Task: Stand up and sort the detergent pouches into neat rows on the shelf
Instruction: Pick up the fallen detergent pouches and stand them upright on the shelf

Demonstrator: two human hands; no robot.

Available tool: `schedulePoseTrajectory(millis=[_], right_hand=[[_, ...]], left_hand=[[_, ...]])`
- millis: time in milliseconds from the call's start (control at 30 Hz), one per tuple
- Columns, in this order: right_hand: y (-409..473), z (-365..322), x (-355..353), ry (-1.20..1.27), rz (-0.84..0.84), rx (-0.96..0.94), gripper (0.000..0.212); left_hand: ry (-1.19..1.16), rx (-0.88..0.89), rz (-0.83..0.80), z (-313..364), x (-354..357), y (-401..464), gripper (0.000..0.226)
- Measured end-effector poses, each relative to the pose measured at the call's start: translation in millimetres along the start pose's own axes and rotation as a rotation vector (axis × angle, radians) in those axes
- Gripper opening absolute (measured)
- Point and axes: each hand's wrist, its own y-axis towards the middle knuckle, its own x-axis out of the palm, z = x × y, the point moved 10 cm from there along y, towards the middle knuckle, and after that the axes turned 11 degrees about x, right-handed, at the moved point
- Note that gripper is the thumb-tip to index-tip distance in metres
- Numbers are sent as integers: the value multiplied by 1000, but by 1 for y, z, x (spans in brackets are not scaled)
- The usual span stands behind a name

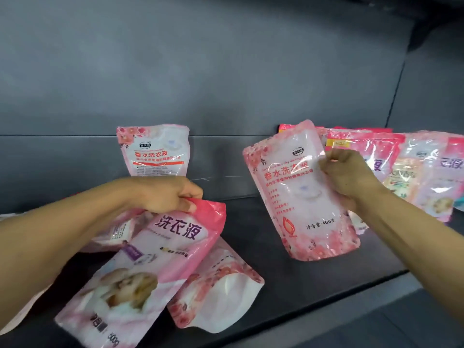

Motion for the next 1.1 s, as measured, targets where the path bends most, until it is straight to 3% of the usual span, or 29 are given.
schedulePoseTrajectory(millis=[133, 333, 533, 733, 933, 1100], right_hand=[[-1, 6, -31, 123, 161, -42, 35], [-7, 38, -71, 216, 381, -38, 32], [-14, 59, -83, 306, 410, -54, 30], [-19, 58, -79, 303, 397, -116, 30], [-17, 57, -79, 270, 368, -133, 27], [-11, 58, -87, 266, 442, -137, 9]], left_hand=[[-5, 37, 122, 19, -38, -3, 29], [-2, 32, 158, 34, -65, -13, 25], [-11, 10, 199, 43, -92, -34, 43], [145, -64, 228, 46, -119, -53, 30], [233, -83, 409, 59, -158, -49, 30], [273, -37, 532, 76, -160, -6, 28]])
